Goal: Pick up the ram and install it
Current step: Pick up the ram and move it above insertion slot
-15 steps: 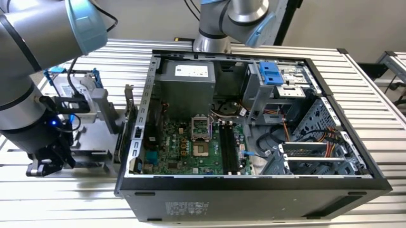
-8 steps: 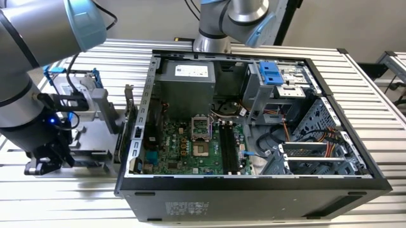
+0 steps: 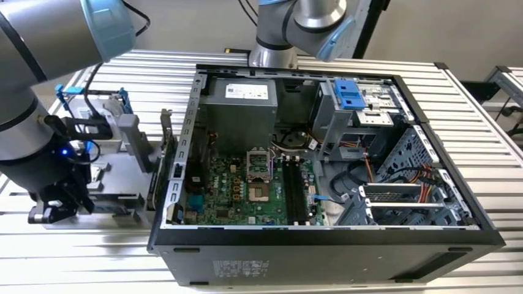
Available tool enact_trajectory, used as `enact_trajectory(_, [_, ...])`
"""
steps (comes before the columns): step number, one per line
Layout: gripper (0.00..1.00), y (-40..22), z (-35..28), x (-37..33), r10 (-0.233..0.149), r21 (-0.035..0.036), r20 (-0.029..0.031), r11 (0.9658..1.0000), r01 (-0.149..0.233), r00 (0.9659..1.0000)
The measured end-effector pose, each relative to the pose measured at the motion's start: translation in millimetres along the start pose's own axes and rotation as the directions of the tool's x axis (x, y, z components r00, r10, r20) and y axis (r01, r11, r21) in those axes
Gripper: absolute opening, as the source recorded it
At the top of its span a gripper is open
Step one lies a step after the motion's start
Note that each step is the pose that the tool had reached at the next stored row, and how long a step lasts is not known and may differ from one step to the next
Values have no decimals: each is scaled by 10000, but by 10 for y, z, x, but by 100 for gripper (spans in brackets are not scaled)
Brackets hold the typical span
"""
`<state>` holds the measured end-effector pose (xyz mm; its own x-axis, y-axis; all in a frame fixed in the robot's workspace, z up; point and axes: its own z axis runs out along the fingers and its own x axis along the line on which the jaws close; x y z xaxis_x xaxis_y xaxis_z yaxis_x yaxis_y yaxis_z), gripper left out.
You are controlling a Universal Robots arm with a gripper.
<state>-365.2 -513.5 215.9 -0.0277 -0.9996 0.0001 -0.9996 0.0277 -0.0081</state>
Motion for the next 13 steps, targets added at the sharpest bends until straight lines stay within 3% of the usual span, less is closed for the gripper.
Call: enact_trajectory(13, [0,-1,-163,0,1,1,1,10000,-1,10000])
